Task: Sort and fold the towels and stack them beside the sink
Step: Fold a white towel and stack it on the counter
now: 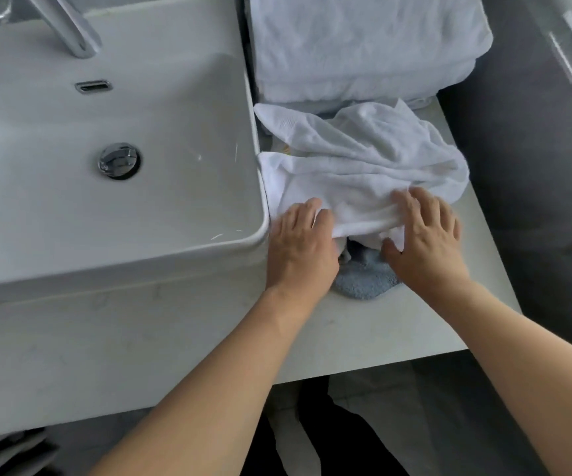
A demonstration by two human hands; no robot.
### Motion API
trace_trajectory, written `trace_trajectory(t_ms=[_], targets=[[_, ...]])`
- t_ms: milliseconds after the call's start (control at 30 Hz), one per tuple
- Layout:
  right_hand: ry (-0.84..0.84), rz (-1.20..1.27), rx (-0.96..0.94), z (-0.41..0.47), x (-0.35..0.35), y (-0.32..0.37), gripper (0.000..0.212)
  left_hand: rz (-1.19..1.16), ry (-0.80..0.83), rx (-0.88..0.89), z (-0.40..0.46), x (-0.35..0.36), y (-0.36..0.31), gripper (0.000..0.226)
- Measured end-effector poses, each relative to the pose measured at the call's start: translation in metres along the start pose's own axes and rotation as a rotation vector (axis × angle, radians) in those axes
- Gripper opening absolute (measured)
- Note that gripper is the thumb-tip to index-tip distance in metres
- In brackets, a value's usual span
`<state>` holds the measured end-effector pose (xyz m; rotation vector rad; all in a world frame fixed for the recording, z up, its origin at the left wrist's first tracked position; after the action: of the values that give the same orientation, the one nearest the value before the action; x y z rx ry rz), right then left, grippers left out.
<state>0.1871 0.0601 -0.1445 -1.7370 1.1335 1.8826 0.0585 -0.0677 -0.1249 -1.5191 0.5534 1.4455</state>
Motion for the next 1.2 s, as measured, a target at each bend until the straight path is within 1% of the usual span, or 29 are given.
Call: trace_trajectory(t_ms=[33, 67, 133, 167, 233, 300, 367, 400, 433, 500, 567, 600, 633, 700, 733, 800, 833, 867, 900, 933, 967, 1000, 1033, 1100, 1133, 1167, 1200], targets=[[-0.026, 0.013, -0.038, 0.002, -0.002, -0.002, 0.077, -0.132, -0.014, -0.026, 0.0, -0.006, -0.004, 0.026], [-0.06, 0.029, -0.077, 0.005, -0.004, -0.003, 0.077, -0.314, 0.0, -0.094, -0.001, -0.014, -0.006, 0.027], [-0.133, 0.075, -0.123, 0.01, -0.011, -0.005, 0.072, -0.666, 0.063, -0.279, -0.004, -0.024, -0.007, 0.017], [-0.159, 0.12, -0.112, 0.013, -0.017, -0.008, 0.067, -0.793, 0.082, -0.346, -0.007, -0.028, -0.008, 0.011], [-0.198, 0.211, -0.053, 0.021, -0.026, -0.014, 0.052, -0.993, 0.103, -0.45, -0.012, -0.03, -0.006, 0.01], [-0.243, 0.251, -0.014, 0.029, -0.033, -0.019, 0.031, -1.09, 0.13, -0.575, -0.016, -0.02, 0.0, 0.013], [-0.275, 0.306, 0.004, 0.035, -0.039, -0.02, 0.016, -1.041, 0.21, -0.676, -0.019, -0.007, 0.005, 0.016], [-0.263, 0.399, 0.021, 0.037, -0.043, -0.02, 0.015, -0.988, 0.261, -0.701, -0.019, -0.003, 0.005, 0.018], [-0.226, 0.525, 0.055, 0.039, -0.048, -0.019, 0.017, -0.934, 0.293, -0.711, -0.019, -0.003, 0.004, 0.021], [-0.127, 0.757, 0.103, 0.037, -0.059, -0.016, 0.02, -0.846, 0.285, -0.704, -0.015, -0.008, 0.001, 0.018], [-0.078, 0.881, 0.084, 0.031, -0.074, -0.014, 0.015, -0.76, 0.228, -0.645, -0.007, -0.018, -0.004, 0.015], [-0.069, 0.904, 0.072, 0.028, -0.08, -0.015, 0.019, -0.69, 0.197, -0.582, -0.002, -0.023, -0.008, 0.018], [-0.053, 0.898, 0.054, 0.025, -0.086, -0.014, 0.024, -0.589, 0.162, -0.481, 0.004, -0.027, -0.013, 0.027], [-0.018, 0.799, 0.017, 0.019, -0.09, -0.012, 0.026, -0.36, 0.112, -0.268, 0.014, -0.031, -0.024, 0.051], [-0.002, 0.717, 0.0, 0.017, -0.09, -0.011, 0.024, -0.254, 0.119, -0.221, 0.02, -0.028, -0.026, 0.059], [0.01, 0.503, -0.029, 0.014, -0.088, -0.009, 0.021, -0.105, 0.202, -0.239, 0.028, -0.016, -0.022, 0.065], [0.029, 0.396, -0.019, 0.014, -0.086, -0.01, 0.031, -0.058, 0.252, -0.256, 0.029, -0.01, -0.019, 0.065], [0.06, 0.295, 0.033, 0.014, -0.081, -0.013, 0.047, -0.018, 0.282, -0.26, 0.03, -0.007, -0.017, 0.066], [0.11, 0.211, 0.137, 0.017, -0.076, -0.02, 0.06, 0.017, 0.292, -0.254, 0.03, -0.007, -0.015, 0.07], [0.167, 0.16, 0.257, 0.019, -0.071, -0.028, 0.064, 0.05, 0.282, -0.236, 0.03, -0.007, -0.014, 0.075], [0.234, 0.129, 0.354, 0.021, -0.065, -0.034, 0.055, 0.085, 0.264, -0.207, 0.032, -0.009, -0.016, 0.081], [0.295, 0.117, 0.393, 0.024, -0.06, -0.037, 0.042, 0.121, 0.25, -0.176, 0.034, -0.01, -0.017, 0.086], [0.328, 0.139, 0.385, 0.026, -0.057, -0.035, 0.034, 0.152, 0.241, -0.148, 0.037, -0.011, -0.02, 0.09], [0.32, 0.2, 0.31, 0.03, -0.06, -0.027, 0.028, 0.164, 0.237, -0.11, 0.047, -0.011, -0.023, 0.095], [0.296, 0.199, 0.23, 0.031, -0.066, -0.019, 0.028, 0.149, 0.241, -0.097, 0.052, -0.012, -0.024, 0.093], [0.283, 0.206, 0.136, 0.031, -0.073, -0.01, 0.029, 0.131, 0.247, -0.087, 0.056, -0.012, -0.023, 0.087], [0.286, 0.255, 0.05, 0.029, -0.079, -0.001, 0.029, 0.114, 0.244, -0.072, 0.058, -0.013, -0.022, 0.077]])
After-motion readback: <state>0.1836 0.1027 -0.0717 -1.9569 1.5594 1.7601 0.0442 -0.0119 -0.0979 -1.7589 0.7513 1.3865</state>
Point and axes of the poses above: each hand's wrist, its own z-axis towards the middle knuckle, its own x-axis out of the palm, y = z × x, the point moved 6 cm from there along z, towards the middle knuckle, and after that the axes turned 4 degrees about z, right-handed, at the moved point
